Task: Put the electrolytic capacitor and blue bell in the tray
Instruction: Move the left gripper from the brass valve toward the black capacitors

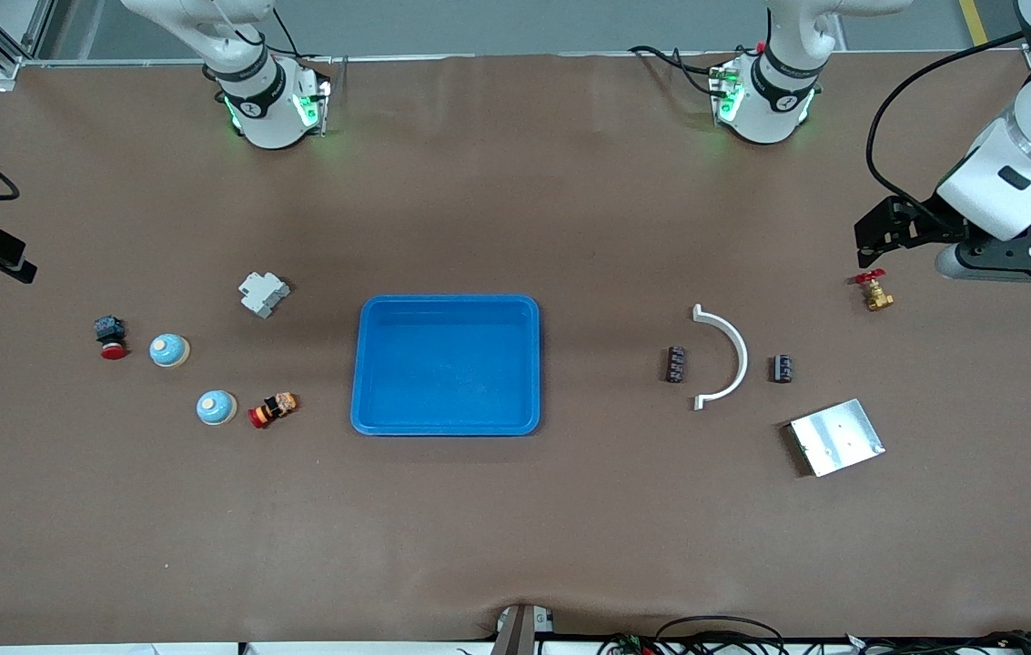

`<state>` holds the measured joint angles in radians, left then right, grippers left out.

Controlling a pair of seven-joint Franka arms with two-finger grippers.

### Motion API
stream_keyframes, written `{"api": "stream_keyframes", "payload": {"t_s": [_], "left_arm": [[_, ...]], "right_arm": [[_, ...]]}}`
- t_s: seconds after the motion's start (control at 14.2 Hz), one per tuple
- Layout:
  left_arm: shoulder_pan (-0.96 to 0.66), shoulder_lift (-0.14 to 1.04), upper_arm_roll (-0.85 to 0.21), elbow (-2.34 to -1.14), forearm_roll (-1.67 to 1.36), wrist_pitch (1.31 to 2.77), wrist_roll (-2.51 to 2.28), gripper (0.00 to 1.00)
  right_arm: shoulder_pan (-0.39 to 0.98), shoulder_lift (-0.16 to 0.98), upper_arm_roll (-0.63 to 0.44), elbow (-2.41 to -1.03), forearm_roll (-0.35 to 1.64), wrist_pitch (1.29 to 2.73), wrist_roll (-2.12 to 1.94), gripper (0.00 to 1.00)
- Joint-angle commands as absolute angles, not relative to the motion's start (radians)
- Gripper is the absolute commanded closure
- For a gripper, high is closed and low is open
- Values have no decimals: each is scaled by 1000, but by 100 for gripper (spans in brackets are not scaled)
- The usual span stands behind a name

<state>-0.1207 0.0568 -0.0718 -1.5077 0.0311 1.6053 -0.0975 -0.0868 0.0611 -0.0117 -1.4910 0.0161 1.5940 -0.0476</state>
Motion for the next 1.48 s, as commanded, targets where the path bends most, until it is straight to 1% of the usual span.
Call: {"api": "stream_keyframes", "payload": {"t_s": [0.0, 0.92, 1.06, 1.41], "left_arm": [[-121, 57, -74, -1499, 26, 1614, -112, 0], [-133, 75, -97, -1526, 20, 1632, -142, 0], [-133, 81, -116, -1545, 14, 1637, -190, 0], [-135, 123, -184, -1543, 3, 1658, -297, 0]], "right_arm": [[-89, 63, -11, -1480, 3, 1583, -41, 0], [-91, 61, -11, -1480, 5, 1585, -41, 0], [-89, 61, -11, -1479, 5, 1585, -41, 0], [-89, 63, -11, -1480, 5, 1585, -41, 0]]}}
